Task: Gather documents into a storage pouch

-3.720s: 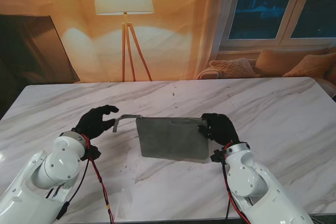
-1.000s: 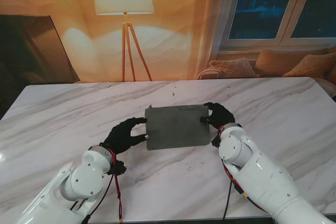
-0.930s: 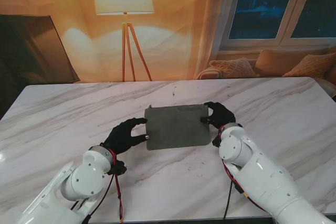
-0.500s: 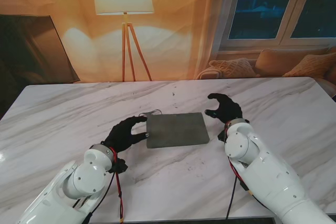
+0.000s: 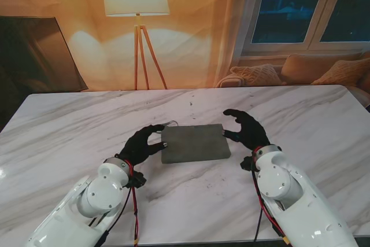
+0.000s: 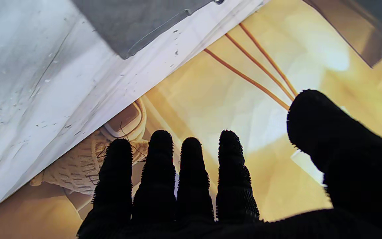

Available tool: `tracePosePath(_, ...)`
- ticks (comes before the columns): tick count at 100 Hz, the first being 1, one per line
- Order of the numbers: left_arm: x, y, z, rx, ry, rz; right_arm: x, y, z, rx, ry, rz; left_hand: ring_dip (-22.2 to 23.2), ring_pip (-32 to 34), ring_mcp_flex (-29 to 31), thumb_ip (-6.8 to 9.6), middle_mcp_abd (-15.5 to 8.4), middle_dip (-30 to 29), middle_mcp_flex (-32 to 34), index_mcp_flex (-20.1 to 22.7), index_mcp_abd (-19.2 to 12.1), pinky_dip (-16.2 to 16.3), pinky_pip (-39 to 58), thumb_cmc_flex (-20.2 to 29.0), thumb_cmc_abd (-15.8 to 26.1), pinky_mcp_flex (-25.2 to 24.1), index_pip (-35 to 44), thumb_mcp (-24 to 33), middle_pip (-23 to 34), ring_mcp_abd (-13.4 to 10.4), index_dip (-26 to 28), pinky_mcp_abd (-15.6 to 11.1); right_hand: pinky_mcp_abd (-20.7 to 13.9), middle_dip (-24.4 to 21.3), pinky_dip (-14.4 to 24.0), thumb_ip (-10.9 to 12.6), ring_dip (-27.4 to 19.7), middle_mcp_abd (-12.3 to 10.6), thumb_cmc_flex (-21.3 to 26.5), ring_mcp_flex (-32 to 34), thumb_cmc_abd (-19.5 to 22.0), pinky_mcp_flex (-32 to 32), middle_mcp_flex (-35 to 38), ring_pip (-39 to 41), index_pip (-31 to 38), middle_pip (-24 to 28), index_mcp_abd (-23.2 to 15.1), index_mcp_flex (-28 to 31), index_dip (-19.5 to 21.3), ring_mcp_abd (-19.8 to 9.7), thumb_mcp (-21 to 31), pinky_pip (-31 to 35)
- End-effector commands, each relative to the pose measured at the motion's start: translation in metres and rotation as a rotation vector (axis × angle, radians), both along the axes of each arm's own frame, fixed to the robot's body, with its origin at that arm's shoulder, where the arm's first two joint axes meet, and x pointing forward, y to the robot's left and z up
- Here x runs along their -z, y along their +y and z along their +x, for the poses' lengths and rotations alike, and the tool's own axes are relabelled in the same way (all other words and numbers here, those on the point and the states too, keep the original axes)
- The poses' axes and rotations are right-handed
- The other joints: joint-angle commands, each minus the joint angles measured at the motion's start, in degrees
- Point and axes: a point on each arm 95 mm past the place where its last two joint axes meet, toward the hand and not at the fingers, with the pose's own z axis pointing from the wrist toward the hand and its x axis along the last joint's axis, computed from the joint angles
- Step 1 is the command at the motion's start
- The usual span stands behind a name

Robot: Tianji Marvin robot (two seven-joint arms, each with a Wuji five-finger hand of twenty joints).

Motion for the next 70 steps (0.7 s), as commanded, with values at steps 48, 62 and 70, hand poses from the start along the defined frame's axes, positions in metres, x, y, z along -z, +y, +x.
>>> tracePosePath(48, 0.000, 0.009, -0.012, 0.070, -0.065, -0.045, 0.016, 0.002, -0.038, -0.120, -0.029, 0.092, -5.92, -1.55, -0.34, 0.51, -2.84, -4.47, -1.43, -6.99, -2.64, -0.25, -0.60, -1.97, -1.37, 2.62, -4.22, 0.32, -2.06, -5.45, -2.08, -1.03, 1.85, -2.60, -3.12, 1.82, -1.94, -6.55, -2.77, 1.74, 0.66, 3.80, 3.37, -3.89, -5.37, -5.57, -10.54, -2.49, -1.64, -0.75, -2.92, -7.10)
tracePosePath(62, -0.001, 0.014, -0.015, 0.075, -0.092, -0.017, 0.023, 0.009, -0.039, -0.162, -0.027, 0.081, -6.05, -0.79, 0.77, 0.47, -2.86, -4.54, -0.53, -6.44, -2.38, -0.52, -0.44, -1.87, -1.62, 3.40, -3.97, 1.16, -1.64, -5.32, -1.99, -0.95, -0.67, -2.81, -3.47, 1.97, -2.21, -6.68, -2.93, 1.48, 1.08, 3.29, 2.64, -4.88, -6.58, -6.21, -8.87, -4.09, -1.75, -1.52, -3.26, -8.21)
tracePosePath(70, -0.002, 0.016, -0.016, 0.076, -0.092, -0.018, 0.024, 0.015, -0.041, -0.177, -0.034, 0.077, -6.19, -0.64, 0.85, 0.56, -2.94, -4.59, 0.04, -5.75, -2.37, -0.75, -0.55, -1.60, -1.74, 3.41, -3.70, 1.85, -1.50, -5.40, -1.90, -0.77, -1.83, -2.79, -3.60, 2.06, -2.27, -6.61, -2.82, 1.15, 1.15, 2.99, 2.10, -5.13, -6.91, -6.12, -8.01, -4.61, -1.65, -2.03, -3.18, -8.76)
